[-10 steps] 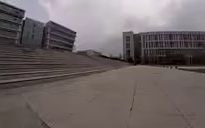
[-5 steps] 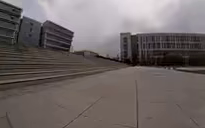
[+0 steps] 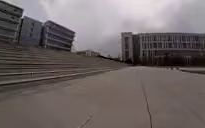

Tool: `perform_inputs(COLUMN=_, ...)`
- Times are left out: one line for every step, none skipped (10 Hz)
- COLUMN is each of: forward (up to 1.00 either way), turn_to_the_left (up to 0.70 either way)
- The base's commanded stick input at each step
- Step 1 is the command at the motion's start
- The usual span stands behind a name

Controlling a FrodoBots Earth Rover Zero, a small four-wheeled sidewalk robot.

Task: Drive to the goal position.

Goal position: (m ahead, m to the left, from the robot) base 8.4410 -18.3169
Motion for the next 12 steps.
perform_inputs(forward=0.70, turn_to_the_left=0.00)
perform_inputs(forward=0.70, turn_to_the_left=0.00)
perform_inputs(forward=0.70, turn_to_the_left=0.00)
perform_inputs(forward=0.70, turn_to_the_left=0.00)
perform_inputs(forward=0.70, turn_to_the_left=0.00)
perform_inputs(forward=0.70, turn_to_the_left=0.00)
perform_inputs(forward=0.70, turn_to_the_left=0.00)
perform_inputs(forward=0.70, turn_to_the_left=0.00)
perform_inputs(forward=0.70, turn_to_the_left=0.00)
perform_inputs(forward=0.70, turn_to_the_left=0.00)
perform_inputs(forward=0.70, turn_to_the_left=0.00)
perform_inputs(forward=0.70, turn_to_the_left=0.00)
